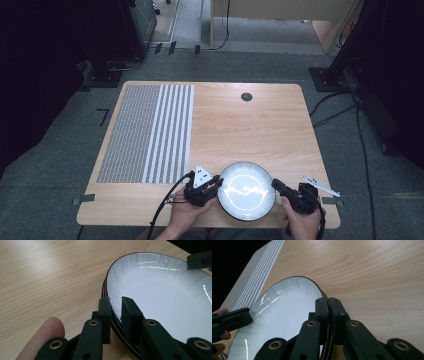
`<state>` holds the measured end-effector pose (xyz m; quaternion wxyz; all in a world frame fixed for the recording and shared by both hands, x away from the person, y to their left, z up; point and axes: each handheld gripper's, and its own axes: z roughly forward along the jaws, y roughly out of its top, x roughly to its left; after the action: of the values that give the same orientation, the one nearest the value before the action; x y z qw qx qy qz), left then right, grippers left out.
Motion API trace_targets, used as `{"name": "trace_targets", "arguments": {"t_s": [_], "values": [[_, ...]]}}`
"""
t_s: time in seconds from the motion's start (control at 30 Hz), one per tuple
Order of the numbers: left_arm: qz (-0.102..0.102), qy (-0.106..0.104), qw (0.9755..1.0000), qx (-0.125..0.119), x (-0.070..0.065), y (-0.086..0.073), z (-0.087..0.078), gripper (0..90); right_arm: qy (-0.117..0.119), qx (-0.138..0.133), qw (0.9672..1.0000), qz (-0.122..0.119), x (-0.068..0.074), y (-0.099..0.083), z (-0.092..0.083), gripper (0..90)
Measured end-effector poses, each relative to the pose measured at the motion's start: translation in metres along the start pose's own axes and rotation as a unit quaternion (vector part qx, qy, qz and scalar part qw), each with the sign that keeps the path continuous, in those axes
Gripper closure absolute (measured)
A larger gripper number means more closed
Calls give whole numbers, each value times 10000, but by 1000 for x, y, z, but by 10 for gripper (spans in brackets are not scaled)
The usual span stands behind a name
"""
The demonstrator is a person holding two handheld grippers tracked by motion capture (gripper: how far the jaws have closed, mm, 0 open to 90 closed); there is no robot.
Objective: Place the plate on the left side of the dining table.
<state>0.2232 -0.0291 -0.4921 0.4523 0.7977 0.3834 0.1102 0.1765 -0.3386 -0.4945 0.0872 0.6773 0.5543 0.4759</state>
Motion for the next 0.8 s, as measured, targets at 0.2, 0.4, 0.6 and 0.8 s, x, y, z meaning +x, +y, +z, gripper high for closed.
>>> {"name": "trace_targets", "arguments": {"t_s": [0.2, 0.4, 0.6, 0.8], "values": [[9, 56, 10000, -22, -1, 0, 0, 793, 132, 79, 9996, 257, -4, 2, 0, 863], [6, 90, 10000, -27, -2, -1, 0, 797, 73, 110, 9997, 218, -2, 3, 0, 866], [57, 139, 9999, -8, -3, -1, 1, 813, 362, -184, 9981, 473, -2, 5, -7, 864], [49, 182, 9998, -25, -4, -1, 2, 811, 257, -162, 9987, 412, -1, 5, -5, 848]]}}
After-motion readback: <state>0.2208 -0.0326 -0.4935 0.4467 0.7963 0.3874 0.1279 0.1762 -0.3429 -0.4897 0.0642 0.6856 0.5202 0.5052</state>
